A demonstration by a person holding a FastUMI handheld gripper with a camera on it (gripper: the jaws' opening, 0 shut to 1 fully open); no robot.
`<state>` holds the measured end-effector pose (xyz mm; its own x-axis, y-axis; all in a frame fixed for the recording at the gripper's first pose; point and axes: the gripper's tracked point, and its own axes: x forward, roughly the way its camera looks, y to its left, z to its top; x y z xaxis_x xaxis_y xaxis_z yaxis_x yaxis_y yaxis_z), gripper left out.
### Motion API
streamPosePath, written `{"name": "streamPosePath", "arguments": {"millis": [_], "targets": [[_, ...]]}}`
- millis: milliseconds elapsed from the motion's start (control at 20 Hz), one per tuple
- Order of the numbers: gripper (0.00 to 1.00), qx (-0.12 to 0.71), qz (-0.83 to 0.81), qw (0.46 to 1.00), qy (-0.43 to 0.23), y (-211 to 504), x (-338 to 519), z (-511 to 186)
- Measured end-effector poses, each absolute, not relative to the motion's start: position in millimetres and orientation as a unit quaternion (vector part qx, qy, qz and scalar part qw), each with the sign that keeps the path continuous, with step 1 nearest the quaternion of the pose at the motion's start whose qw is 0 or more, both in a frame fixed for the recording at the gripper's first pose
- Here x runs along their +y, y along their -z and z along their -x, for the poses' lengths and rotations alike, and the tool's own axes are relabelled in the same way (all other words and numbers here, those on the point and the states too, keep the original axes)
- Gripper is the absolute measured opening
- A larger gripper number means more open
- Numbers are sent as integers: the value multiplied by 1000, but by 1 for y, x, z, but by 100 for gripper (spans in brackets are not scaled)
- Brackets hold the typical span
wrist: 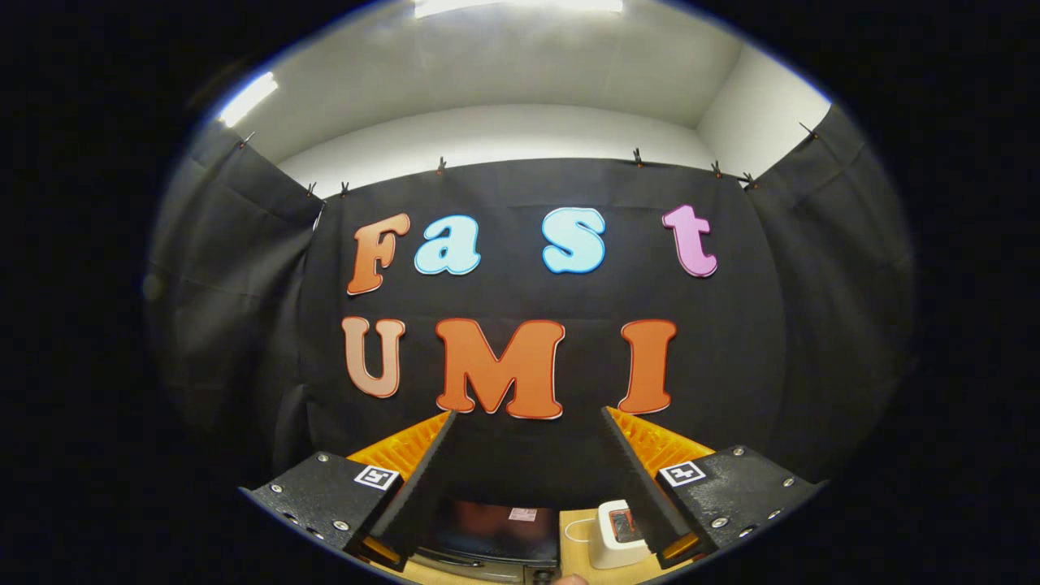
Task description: Open the toaster oven, put the food inside, and close the toaster oven door.
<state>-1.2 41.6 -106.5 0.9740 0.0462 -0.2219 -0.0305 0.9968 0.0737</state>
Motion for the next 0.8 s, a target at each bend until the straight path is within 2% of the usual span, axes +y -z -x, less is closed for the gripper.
{"name": "streamPosePath", "arguments": {"millis": [800], "targets": [[100, 293, -52, 952, -69, 289, 140, 31]]}}
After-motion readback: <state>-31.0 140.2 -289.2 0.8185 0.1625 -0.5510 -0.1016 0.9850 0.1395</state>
